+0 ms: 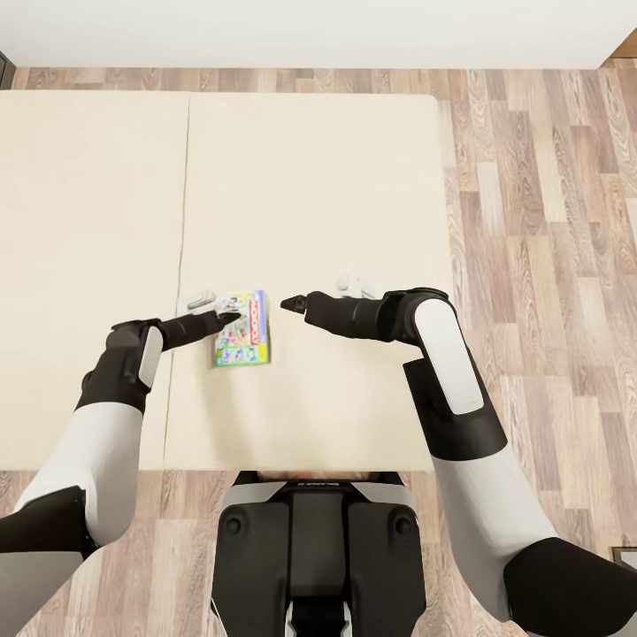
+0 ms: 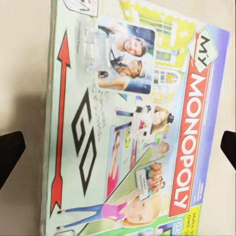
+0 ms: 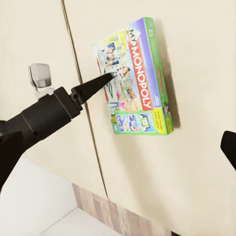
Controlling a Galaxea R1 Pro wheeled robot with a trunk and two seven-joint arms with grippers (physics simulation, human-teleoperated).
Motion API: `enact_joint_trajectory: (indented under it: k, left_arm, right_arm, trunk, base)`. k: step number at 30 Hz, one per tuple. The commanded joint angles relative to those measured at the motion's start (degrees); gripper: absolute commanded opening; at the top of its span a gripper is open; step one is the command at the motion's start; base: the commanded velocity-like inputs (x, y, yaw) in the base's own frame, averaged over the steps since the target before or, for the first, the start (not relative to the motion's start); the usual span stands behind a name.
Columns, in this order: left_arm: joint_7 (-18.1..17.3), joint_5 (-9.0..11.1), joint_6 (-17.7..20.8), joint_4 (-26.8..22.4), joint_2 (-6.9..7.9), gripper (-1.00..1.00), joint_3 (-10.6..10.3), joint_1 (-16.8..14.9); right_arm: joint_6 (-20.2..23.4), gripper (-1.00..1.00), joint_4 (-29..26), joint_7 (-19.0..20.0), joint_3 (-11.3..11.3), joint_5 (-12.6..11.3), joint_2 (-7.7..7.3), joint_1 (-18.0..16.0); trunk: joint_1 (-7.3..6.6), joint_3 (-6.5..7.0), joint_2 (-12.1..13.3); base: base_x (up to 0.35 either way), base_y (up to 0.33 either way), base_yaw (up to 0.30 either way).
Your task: Put all the toys in the child's room - the three board games (two on the bed and one on the table), the two jigsaw puzzles on the table, and the tennis ball on the table - inside the toy box on the table in the child's room.
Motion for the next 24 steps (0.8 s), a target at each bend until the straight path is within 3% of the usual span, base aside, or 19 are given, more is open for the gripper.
enact_joint_trajectory:
  k: [1,18,24]
  left_arm:
    - [-0.5,0.0,0.4,0.0,-0.06,1.00,0.2,-0.1]
    - [-1.0,-0.1,0.4,0.1,-0.95,1.00,0.1,-0.1]
    - [-1.0,0.0,0.4,0.1,-1.23,1.00,-3.1,-0.2]
  right_arm:
    - [0.1,1.00,0.0,-0.6,0.0,-0.5,0.02,0.0]
    - [0.1,1.00,-0.1,-0.6,0.0,-0.5,0.02,0.0]
    - [0.1,1.00,-0.1,-0.6,0.0,-0.5,0.02,-0.1]
  trunk:
    - [0.04,-0.06,-0.1]
    - [0.04,-0.06,-0.1]
    - [0.04,-0.06,-0.1]
  base:
    - [0.000,0.000,0.000]
    - [0.000,0.000,0.000]
    - [0.000,0.000,0.000]
